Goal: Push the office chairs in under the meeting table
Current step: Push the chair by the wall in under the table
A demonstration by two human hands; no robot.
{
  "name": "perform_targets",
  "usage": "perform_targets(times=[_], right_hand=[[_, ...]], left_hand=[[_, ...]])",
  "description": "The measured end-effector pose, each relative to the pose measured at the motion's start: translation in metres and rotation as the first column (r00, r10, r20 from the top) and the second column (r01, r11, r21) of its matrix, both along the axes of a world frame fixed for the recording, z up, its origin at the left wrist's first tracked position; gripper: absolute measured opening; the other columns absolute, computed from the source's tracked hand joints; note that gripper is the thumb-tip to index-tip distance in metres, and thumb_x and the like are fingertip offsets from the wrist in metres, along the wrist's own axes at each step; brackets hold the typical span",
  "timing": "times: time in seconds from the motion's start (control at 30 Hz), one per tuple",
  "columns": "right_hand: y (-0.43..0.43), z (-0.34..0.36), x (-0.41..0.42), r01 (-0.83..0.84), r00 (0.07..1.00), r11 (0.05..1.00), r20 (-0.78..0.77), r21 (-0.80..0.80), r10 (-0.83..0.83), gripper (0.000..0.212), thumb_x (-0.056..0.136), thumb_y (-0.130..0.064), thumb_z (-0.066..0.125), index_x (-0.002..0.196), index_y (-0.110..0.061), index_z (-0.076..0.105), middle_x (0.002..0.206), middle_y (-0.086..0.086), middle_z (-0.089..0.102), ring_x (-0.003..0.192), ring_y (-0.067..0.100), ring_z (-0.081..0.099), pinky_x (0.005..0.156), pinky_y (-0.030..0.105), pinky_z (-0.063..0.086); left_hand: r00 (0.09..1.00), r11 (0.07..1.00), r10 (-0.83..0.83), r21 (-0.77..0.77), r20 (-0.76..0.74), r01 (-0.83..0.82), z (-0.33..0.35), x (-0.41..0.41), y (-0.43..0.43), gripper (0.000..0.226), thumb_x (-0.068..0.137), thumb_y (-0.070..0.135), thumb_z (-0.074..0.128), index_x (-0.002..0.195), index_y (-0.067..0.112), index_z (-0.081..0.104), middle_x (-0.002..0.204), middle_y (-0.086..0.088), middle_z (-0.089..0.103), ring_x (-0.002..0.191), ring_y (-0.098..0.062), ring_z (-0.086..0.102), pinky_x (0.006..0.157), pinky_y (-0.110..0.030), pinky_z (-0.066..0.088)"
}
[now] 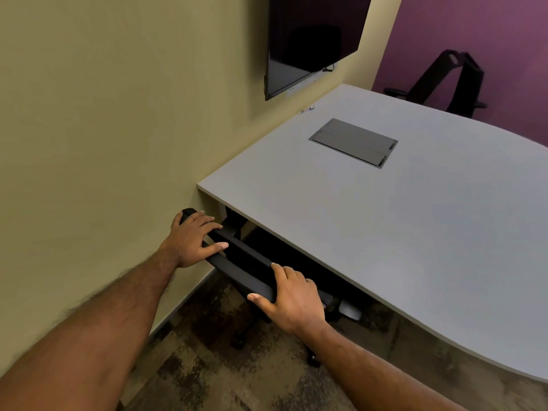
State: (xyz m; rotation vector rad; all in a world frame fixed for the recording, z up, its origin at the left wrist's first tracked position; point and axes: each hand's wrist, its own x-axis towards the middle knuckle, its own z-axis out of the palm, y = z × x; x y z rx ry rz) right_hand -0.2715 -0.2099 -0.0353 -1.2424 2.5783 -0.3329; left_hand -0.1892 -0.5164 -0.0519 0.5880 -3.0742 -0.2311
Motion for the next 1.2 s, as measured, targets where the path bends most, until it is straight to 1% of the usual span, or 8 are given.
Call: perform_targets(times=[0.17,0.33,0.57,0.77,0.87,0.93,1.03,1.2], right_hand=[[-0.018,-0.002,0.004,0.031,1.0,1.0,-0.002,0.005,-0.031,0.1,0.082,-0.089,0.022,0.157,-0.022,0.022,0.154,0.003,0.041,0.138,0.027,0.042,0.111,0.05,0.038],[-0.026,-0.002,-0.004,0.045,0.999,0.999,-0.019,0.002,-0.045,0.102,0.082,-0.09,0.02,0.156,-0.021,0.024,0.151,0.005,0.045,0.134,0.029,0.046,0.107,0.05,0.041],[-0.022,0.0,-0.032,0.035,0.999,0.999,-0.02,-0.004,-0.035,0.098,0.084,-0.087,0.028,0.155,-0.021,0.027,0.149,0.006,0.048,0.134,0.028,0.047,0.108,0.05,0.042],[-0.012,0.001,-0.066,0.04,0.998,0.999,-0.048,-0.021,-0.041,0.092,0.083,-0.086,0.035,0.15,-0.024,0.036,0.14,0.004,0.057,0.122,0.026,0.056,0.099,0.044,0.047],[-0.011,0.001,-0.078,0.052,0.997,0.998,-0.052,-0.019,-0.053,0.091,0.081,-0.088,0.032,0.148,-0.027,0.038,0.138,0.003,0.059,0.12,0.025,0.057,0.097,0.045,0.048],[-0.016,-0.001,-0.085,0.062,0.997,0.998,-0.053,-0.02,-0.063,0.091,0.082,-0.088,0.028,0.148,-0.027,0.036,0.139,0.003,0.057,0.122,0.026,0.056,0.099,0.047,0.046],[-0.025,-0.004,-0.082,0.062,0.997,0.998,-0.051,-0.02,-0.063,0.09,0.084,-0.087,0.027,0.149,-0.026,0.035,0.142,0.004,0.055,0.124,0.027,0.054,0.101,0.048,0.045],[-0.038,-0.006,-0.075,0.051,0.997,0.999,-0.06,-0.02,-0.052,0.091,0.084,-0.087,0.026,0.148,-0.023,0.035,0.138,0.006,0.056,0.121,0.028,0.055,0.097,0.048,0.048]], left_hand=[[0.999,0.999,-0.037,-0.002,-0.002,0.037,0.0,-0.009,-0.021,0.089,0.078,0.09,0.018,0.139,0.037,0.054,0.154,0.006,0.045,0.151,-0.018,0.024,0.122,-0.059,0.003],[0.999,0.999,-0.043,0.01,-0.006,0.043,0.002,-0.022,-0.03,0.091,0.076,0.09,0.017,0.14,0.036,0.054,0.155,0.005,0.045,0.151,-0.02,0.024,0.122,-0.058,0.003],[0.999,1.0,-0.021,0.011,0.026,0.021,0.0,-0.046,-0.024,0.098,0.073,0.093,0.013,0.144,0.036,0.049,0.157,0.006,0.04,0.152,-0.019,0.02,0.121,-0.061,0.002],[1.0,1.0,0.004,0.012,0.018,-0.004,0.0,-0.067,-0.007,0.103,0.072,0.095,0.008,0.144,0.033,0.05,0.156,0.002,0.041,0.151,-0.022,0.022,0.119,-0.066,0.001],[1.0,1.0,0.009,0.011,0.019,-0.01,0.001,-0.076,-0.003,0.108,0.068,0.099,0.004,0.143,0.034,0.049,0.157,0.002,0.04,0.151,-0.022,0.021,0.119,-0.066,0.002],[1.0,1.0,0.01,0.018,0.026,-0.01,0.003,-0.087,-0.009,0.116,0.062,0.103,0.003,0.145,0.035,0.047,0.16,0.003,0.036,0.153,-0.021,0.017,0.119,-0.066,0.0],[0.996,0.998,0.004,0.06,0.092,-0.01,0.007,-0.09,-0.02,0.127,0.05,0.109,0.007,0.148,0.037,0.042,0.164,0.003,0.03,0.154,-0.02,0.011,0.12,-0.063,-0.004],[0.994,0.998,-0.014,0.062,0.109,0.008,0.01,-0.091,-0.036,0.128,0.047,0.11,0.012,0.148,0.038,0.042,0.164,0.004,0.029,0.155,-0.019,0.01,0.121,-0.061,-0.006]])
